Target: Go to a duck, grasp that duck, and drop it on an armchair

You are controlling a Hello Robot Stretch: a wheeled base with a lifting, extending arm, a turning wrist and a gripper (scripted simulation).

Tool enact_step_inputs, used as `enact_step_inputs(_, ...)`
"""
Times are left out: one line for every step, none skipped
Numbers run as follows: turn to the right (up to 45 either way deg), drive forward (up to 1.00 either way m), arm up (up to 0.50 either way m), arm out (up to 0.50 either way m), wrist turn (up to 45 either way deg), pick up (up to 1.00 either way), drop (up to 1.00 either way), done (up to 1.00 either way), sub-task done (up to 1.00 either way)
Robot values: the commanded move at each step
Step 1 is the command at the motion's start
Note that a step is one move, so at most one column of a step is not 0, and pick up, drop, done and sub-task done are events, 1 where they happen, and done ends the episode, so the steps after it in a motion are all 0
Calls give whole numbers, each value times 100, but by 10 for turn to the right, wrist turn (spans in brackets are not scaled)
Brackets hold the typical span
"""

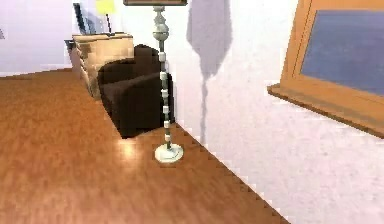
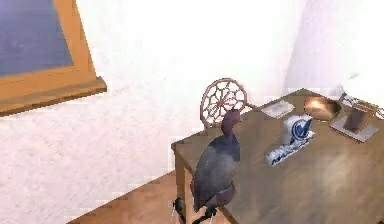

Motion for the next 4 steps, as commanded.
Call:
enact_step_inputs(-330, 0, 0, 0, 0, 0, 0, 0, 0)
enact_step_inputs(0, 10, 0, 0, 0, 0, 0, 0, 0)
enact_step_inputs(-60, 0, 0, 0, 0, 0, 0, 0, 0)
enact_step_inputs(0, 100, 0, 0, 0, 0, 0, 0, 0)
